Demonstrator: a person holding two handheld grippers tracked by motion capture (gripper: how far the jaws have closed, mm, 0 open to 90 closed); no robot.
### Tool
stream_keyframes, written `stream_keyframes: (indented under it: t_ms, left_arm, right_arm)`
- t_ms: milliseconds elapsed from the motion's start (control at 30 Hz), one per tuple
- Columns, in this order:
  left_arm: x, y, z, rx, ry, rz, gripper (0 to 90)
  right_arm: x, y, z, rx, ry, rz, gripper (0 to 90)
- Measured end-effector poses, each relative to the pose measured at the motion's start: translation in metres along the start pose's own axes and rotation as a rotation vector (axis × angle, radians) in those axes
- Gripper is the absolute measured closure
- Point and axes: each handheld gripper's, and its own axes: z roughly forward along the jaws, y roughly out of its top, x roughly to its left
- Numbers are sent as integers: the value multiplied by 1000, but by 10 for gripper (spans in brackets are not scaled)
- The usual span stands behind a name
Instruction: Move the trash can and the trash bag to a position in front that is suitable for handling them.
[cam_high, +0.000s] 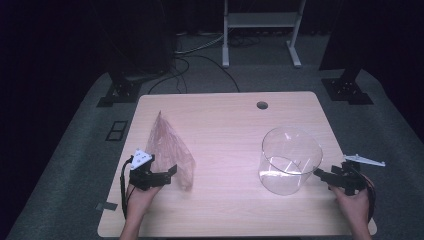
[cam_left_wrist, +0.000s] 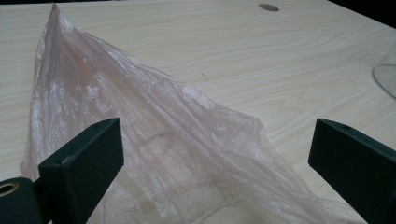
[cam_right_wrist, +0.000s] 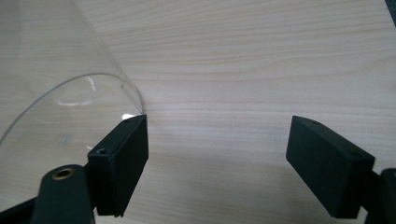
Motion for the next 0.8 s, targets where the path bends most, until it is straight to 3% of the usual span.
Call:
stream_keyframes:
  t_ms: [300,533,633,800]
  left_arm:
    - [3,-3,0,16,0,-9,19]
    - [5,-3,1,7,13,-8,19]
    - [6,-3,-1,6,17,-10,18]
    - [8,-3,-2,7,22,-12,19]
  right_arm:
    - [2,5,6,2,-12,6,198]
    - [18,12,7,-7,-29,-18,200]
    - [27,16,8,0,-62,-46,223]
    - [38,20,16,24,-52,-65,221]
